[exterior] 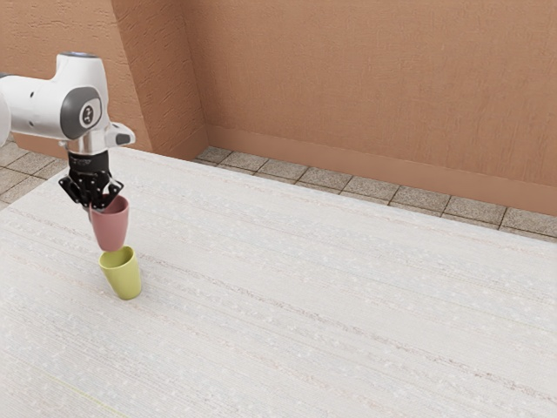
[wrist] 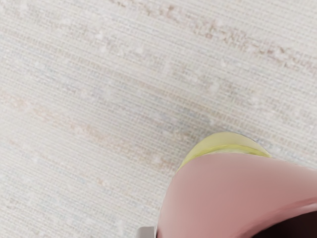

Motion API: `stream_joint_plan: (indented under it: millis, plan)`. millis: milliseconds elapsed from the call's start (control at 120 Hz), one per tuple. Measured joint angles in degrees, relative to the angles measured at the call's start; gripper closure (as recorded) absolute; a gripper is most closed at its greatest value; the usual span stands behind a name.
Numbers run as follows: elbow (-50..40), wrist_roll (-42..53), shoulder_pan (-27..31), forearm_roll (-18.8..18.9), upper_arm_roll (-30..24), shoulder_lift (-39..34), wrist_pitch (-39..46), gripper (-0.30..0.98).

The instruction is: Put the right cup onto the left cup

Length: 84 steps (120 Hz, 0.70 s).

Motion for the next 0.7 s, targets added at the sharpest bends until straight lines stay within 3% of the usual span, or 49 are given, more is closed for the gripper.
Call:
stream_joint_plan:
  millis: [700]
  plan:
    - [-2.9, 2.9, 0.2, -1.4, -0.2, 0.6, 2.1, 0.79]
